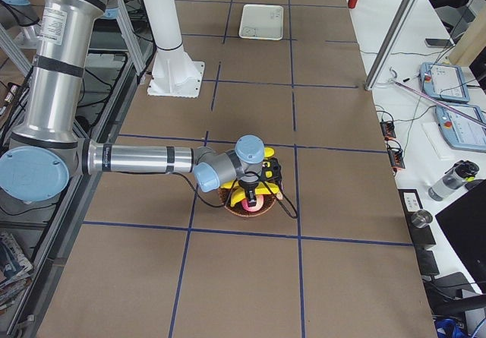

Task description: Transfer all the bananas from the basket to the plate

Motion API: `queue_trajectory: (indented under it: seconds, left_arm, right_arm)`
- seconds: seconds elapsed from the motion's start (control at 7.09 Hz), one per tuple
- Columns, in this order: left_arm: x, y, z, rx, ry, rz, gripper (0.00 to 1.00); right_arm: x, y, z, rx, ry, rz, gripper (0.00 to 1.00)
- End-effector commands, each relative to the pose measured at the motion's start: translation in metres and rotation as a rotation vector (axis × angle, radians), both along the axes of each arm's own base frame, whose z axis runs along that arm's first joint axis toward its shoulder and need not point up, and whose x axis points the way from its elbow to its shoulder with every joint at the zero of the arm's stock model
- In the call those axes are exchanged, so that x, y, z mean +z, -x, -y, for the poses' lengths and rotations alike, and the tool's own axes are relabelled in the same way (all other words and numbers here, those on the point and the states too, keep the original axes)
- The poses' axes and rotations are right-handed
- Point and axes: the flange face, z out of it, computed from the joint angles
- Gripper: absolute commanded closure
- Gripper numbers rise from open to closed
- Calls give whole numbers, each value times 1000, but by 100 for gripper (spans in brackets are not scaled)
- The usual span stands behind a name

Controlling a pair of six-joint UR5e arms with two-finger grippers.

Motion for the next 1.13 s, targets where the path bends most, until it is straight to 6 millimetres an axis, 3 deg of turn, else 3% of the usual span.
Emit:
queue_trajectory:
  seconds: [0.0, 0.28, 0.71, 0.99]
  left_arm:
    - [-1, 0, 1, 0, -2, 0, 0]
    - [-1, 0, 1, -1, -1, 0, 0]
    - [-2, 0, 3, -2, -2, 0, 0]
    - [-4, 0, 3, -3, -4, -1, 0]
  right_arm:
    - [3, -2, -3, 2, 7, -3, 20]
    - [2, -2, -3, 1, 3, -2, 21]
    - [-3, -6, 1, 13, -7, 2, 62]
    - [-5, -20, 4, 45, -9, 5, 77]
